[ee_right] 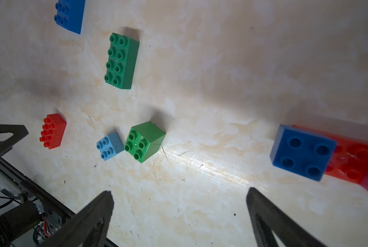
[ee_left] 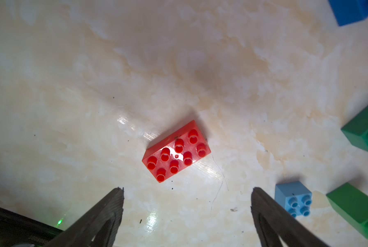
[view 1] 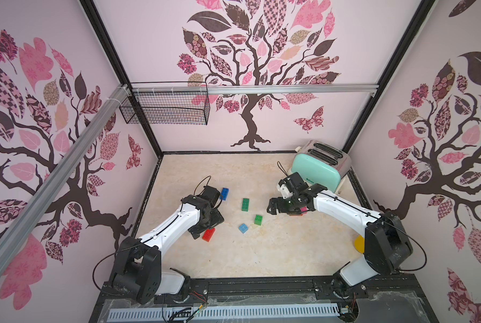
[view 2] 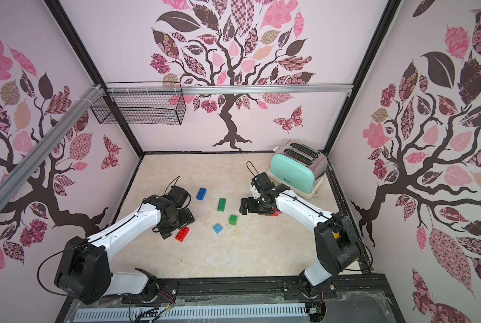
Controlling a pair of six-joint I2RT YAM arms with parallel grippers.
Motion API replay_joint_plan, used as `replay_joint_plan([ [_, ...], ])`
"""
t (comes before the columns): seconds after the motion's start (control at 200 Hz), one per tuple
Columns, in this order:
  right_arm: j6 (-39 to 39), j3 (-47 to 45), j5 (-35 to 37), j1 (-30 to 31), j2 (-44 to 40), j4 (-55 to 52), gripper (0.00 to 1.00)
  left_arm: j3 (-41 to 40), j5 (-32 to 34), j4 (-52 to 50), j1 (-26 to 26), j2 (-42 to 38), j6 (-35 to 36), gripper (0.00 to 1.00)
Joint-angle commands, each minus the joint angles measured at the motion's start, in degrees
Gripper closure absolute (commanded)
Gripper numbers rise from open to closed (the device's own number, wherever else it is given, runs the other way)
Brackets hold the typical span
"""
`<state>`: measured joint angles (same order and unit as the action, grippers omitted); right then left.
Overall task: Assemble a carrot with lego
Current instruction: Pick up the lego brick from the center of the board.
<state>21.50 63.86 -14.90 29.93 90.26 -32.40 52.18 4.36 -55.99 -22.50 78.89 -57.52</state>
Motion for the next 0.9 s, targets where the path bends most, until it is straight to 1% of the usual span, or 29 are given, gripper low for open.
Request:
replay_joint_plan([
  [0.0,-1.4,2.6,-0.2,0.4,0.9,-2.2,0.01,-1.9,-2.4,-0.1,1.1,0.0,-7.7,0.06],
  [0.155,-1.6,2.9,0.2,0.4,1.4,-2.2,0.0,-3.0,-3.5,2.0,1.2,0.5,-14.1,0.08],
  [0.435,-2.5,4.1,0.5,0.4,2.4,-2.9,0.0,-5.1,-3.2,4.6,1.5,3.1,-20.2,0.11],
  [0.65,-3.3,4.1,0.6,0.4,2.6,-3.4,0.01,-6.6,-1.8,6.9,1.5,3.5,-22.3,0.14],
  [0.895,-3.5,3.4,0.3,0.3,2.4,-3.4,0.0,-7.5,0.4,9.4,1.6,2.1,-23.9,0.19],
])
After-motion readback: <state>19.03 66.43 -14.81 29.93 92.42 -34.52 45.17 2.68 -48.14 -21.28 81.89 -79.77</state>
